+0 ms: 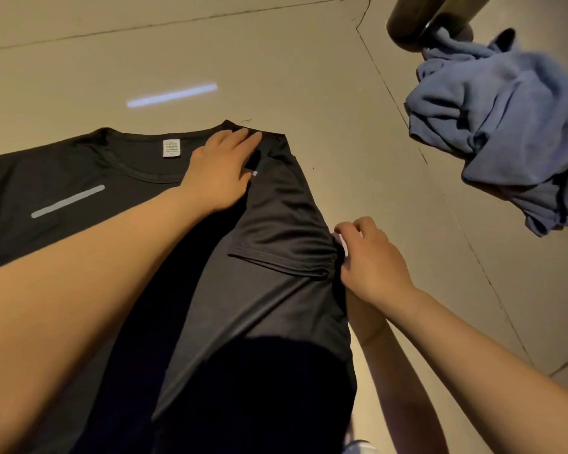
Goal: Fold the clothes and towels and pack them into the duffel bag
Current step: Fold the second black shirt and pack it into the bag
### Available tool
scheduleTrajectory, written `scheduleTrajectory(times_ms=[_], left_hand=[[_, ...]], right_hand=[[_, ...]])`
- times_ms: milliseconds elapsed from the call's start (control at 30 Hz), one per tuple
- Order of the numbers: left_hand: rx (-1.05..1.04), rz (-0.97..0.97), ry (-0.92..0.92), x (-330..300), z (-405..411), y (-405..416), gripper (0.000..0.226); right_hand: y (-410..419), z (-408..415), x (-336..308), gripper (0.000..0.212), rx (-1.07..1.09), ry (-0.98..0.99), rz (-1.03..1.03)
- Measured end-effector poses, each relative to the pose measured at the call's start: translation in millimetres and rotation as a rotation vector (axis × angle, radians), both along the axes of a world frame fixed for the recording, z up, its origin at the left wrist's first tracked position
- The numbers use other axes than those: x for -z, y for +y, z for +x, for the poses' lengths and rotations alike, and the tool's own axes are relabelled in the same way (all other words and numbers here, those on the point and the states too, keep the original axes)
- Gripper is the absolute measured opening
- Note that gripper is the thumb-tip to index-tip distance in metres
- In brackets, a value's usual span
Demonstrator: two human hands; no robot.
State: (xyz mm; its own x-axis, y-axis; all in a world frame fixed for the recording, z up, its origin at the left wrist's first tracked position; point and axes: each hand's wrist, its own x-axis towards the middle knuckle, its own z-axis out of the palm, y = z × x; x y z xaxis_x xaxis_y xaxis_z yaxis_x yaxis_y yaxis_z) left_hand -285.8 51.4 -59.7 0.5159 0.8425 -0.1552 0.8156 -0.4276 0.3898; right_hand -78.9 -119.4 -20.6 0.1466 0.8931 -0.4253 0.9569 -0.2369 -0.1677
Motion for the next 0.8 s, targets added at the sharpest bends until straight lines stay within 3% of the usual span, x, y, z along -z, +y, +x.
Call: scheduleTrajectory(times_ms=[100,233,433,600,800], left_hand=[[0.091,0.066,0.011,-7,-47,-13,0.052],[0.07,0.114,0.083,-17,-134,-35,0.043],[-0.533,0.153,0.085,-12,-287,-69,0.044],[-1.019,-0.001,0.083,-5,-376,-83,0.052],[-1.133,-0.148,-0.037,-3,-377,-68,0.067]], right_hand=[[9,-33,-15,0.054,-0.063,0.077,0.047],[26,-106,-23,0.056,-0.245,0.206,0.063],[27,-213,-10,0.058,-0.552,0.301,-0.085],[35,-294,-4,0.06,-0.738,0.302,-0.095],[42,-353,13,0.072,-0.861,0.186,-0.116]])
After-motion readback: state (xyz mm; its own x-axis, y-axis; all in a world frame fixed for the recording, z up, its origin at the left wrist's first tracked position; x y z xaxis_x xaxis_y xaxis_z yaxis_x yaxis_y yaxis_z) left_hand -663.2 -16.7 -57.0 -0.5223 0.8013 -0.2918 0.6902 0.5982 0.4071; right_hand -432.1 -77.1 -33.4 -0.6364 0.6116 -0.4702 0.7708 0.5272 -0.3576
